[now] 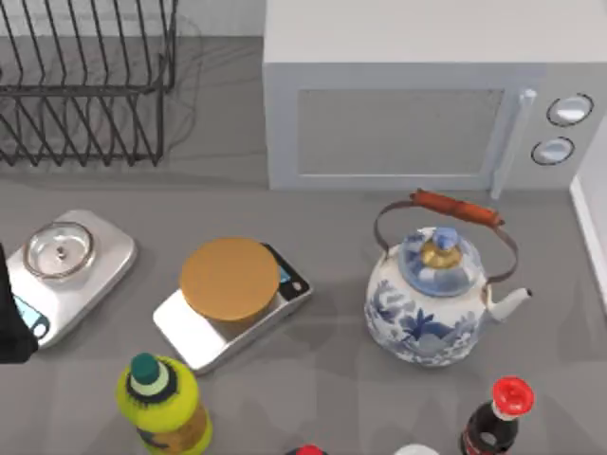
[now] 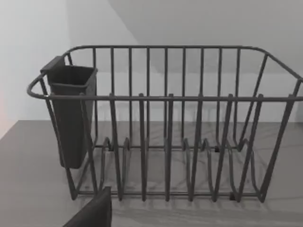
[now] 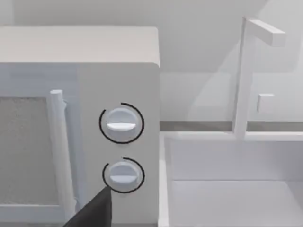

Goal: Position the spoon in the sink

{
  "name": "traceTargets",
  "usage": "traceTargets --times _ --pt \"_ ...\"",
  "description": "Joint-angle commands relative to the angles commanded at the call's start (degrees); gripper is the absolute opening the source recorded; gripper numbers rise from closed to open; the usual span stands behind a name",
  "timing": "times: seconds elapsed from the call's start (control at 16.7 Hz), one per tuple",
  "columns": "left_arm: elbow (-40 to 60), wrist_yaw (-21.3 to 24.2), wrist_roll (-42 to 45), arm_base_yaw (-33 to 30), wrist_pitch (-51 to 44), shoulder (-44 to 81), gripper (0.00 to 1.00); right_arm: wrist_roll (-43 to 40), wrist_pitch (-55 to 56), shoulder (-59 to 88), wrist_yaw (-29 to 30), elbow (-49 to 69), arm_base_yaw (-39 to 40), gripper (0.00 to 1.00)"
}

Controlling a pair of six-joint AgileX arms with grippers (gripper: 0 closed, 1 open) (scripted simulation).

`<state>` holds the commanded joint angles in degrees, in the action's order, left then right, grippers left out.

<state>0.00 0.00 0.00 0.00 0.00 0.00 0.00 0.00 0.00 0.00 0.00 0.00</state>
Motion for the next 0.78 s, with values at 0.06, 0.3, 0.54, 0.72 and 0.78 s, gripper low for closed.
traceTargets --times 0.06,0.3,0.54,0.72,0.78 --pt "0.0 0.0 0.0 0.0 0.0 0.0 1.0 0.0 0.0 0.0 0.0 0.0 0.0 1.0" --pt "0.0 0.0 0.0 0.0 0.0 0.0 1.0 0.7 -3.6 3.8 0.1 3.2 -0.9 1.0" --pt "0.0 0.0 0.0 0.0 0.0 0.0 1.0 3.0 -14.9 17.3 0.0 12.6 -3.5 1.0" --pt "0.0 0.0 0.0 0.0 0.0 0.0 1.0 5.3 -26.1 32.4 -0.1 21.2 -5.9 1.0" --pt "0.0 0.0 0.0 0.0 0.0 0.0 1.0 6.1 -30.0 37.8 -0.2 24.2 -6.7 1.0"
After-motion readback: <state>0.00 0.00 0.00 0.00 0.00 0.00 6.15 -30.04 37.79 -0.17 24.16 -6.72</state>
